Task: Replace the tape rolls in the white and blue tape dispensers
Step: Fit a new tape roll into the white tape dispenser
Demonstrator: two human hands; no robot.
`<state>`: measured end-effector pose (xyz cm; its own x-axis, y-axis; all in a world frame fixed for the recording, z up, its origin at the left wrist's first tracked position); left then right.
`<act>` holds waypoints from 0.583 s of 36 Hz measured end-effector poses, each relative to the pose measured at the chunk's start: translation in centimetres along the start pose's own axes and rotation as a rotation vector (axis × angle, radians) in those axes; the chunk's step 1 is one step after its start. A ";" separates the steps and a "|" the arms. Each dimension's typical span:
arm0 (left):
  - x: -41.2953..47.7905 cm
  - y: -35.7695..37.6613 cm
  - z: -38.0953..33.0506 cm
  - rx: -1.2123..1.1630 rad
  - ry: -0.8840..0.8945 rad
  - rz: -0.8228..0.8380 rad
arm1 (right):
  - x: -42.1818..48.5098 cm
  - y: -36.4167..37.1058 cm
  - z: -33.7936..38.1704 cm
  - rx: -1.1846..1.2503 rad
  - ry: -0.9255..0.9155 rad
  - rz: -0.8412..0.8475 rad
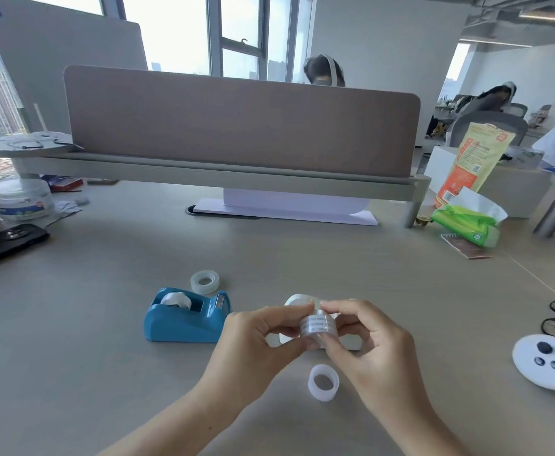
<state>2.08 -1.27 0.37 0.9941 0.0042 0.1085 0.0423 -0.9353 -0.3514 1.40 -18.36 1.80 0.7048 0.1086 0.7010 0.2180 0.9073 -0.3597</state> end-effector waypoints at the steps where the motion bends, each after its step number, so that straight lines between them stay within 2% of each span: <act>1: 0.0 0.0 0.0 0.007 0.001 -0.001 | 0.0 0.0 0.0 -0.006 -0.005 -0.003; 14: 0.1 0.1 0.3 0.052 0.012 -0.034 | -0.3 0.1 -0.1 0.029 0.047 0.002; 21: 0.0 0.8 0.2 0.055 0.022 0.022 | -0.7 0.4 -0.6 0.080 0.092 -0.045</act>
<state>2.15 -1.99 -0.08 0.9924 -0.0242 0.1203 0.0267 -0.9143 -0.4042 1.38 -18.34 0.83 0.7556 0.0326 0.6542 0.1987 0.9403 -0.2763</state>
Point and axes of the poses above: each hand's wrist, its own x-axis towards the middle knuckle, its own y-axis out of the palm, z = x × y, the point moved 6 cm from there along x, towards the middle knuckle, and after that the axes turned 10 degrees about -y, right-handed, at the moved point
